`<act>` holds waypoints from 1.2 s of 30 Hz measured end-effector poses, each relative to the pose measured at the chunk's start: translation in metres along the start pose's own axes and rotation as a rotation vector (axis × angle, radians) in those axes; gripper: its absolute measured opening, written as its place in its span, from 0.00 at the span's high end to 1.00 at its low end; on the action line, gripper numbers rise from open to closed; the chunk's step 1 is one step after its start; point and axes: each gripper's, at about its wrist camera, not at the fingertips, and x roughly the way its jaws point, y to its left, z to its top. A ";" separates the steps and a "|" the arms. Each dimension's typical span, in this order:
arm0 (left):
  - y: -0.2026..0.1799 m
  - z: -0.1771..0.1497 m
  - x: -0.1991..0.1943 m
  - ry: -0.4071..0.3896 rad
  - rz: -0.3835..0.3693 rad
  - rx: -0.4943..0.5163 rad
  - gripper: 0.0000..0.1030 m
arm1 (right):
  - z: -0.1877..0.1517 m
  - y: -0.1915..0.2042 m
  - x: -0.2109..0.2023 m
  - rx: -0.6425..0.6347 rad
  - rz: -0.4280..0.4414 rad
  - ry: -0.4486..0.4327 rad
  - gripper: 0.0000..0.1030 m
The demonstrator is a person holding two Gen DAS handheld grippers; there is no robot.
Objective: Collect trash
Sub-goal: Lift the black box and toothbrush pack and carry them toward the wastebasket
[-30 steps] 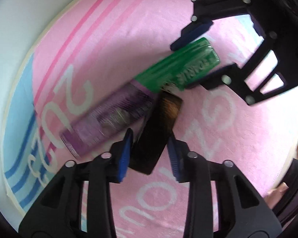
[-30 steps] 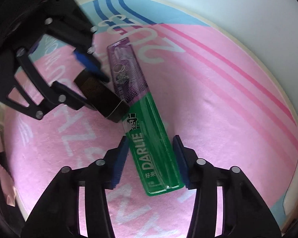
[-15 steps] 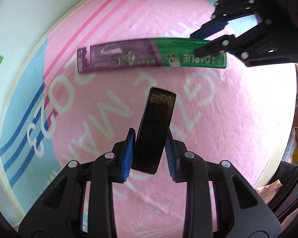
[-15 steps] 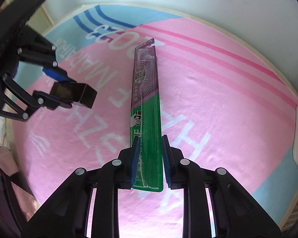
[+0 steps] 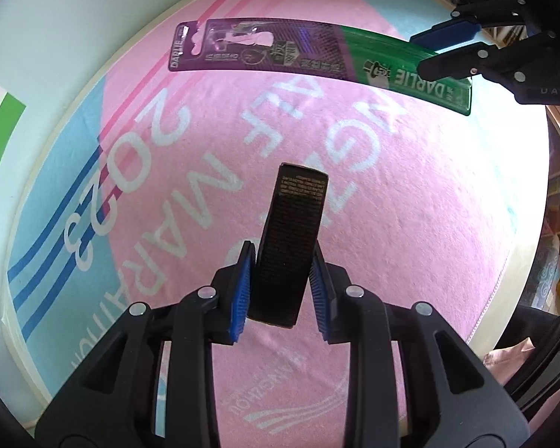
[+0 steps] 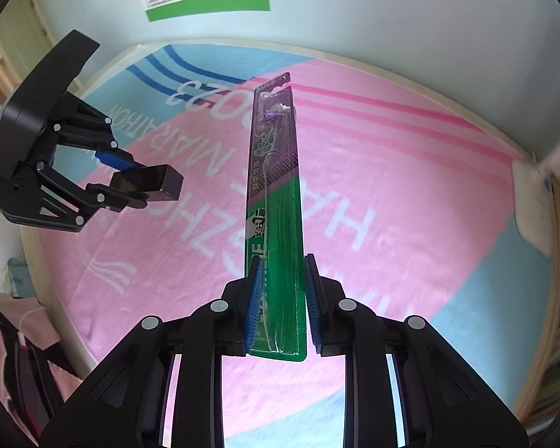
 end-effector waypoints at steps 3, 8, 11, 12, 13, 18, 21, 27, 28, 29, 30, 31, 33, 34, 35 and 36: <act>-0.014 0.002 0.003 -0.005 -0.010 0.037 0.74 | -0.017 0.008 -0.008 0.062 -0.031 0.001 0.78; -0.038 -0.015 0.002 -0.008 -0.027 0.123 0.74 | -0.048 0.035 -0.027 0.147 -0.078 -0.011 0.78; -0.052 -0.025 -0.002 -0.017 -0.040 0.178 0.74 | -0.069 0.051 -0.035 0.201 -0.104 -0.011 0.78; -0.057 -0.029 -0.004 -0.019 -0.041 0.201 0.74 | -0.074 0.055 -0.035 0.214 -0.110 -0.011 0.78; -0.064 -0.031 -0.005 -0.020 -0.044 0.225 0.74 | -0.081 0.061 -0.037 0.229 -0.121 -0.012 0.78; -0.098 -0.032 -0.012 -0.019 -0.062 0.329 0.74 | -0.115 0.080 -0.055 0.310 -0.160 -0.017 0.78; -0.116 -0.027 -0.018 -0.021 -0.080 0.385 0.74 | -0.135 0.088 -0.065 0.362 -0.186 -0.017 0.77; -0.149 -0.022 -0.020 -0.034 -0.109 0.499 0.74 | -0.176 0.103 -0.086 0.476 -0.232 -0.029 0.77; -0.156 -0.023 -0.020 -0.036 -0.113 0.522 0.74 | -0.183 0.107 -0.089 0.494 -0.238 -0.029 0.77; -0.163 -0.023 -0.020 -0.040 -0.117 0.545 0.74 | -0.191 0.111 -0.093 0.510 -0.245 -0.025 0.77; -0.172 -0.024 -0.021 -0.043 -0.121 0.570 0.74 | -0.197 0.114 -0.095 0.523 -0.251 -0.021 0.77; -0.180 -0.025 -0.022 -0.047 -0.125 0.590 0.74 | -0.205 0.119 -0.099 0.539 -0.262 -0.016 0.77; -0.194 -0.026 -0.023 -0.056 -0.135 0.626 0.74 | -0.222 0.128 -0.108 0.576 -0.278 -0.019 0.77; -0.201 -0.028 -0.022 -0.062 -0.141 0.646 0.74 | -0.229 0.132 -0.111 0.593 -0.287 -0.020 0.77; -0.211 -0.030 -0.024 -0.063 -0.150 0.666 0.74 | -0.239 0.137 -0.116 0.613 -0.300 -0.021 0.78; -0.222 -0.033 -0.026 -0.065 -0.154 0.687 0.74 | -0.247 0.141 -0.119 0.632 -0.307 -0.022 0.77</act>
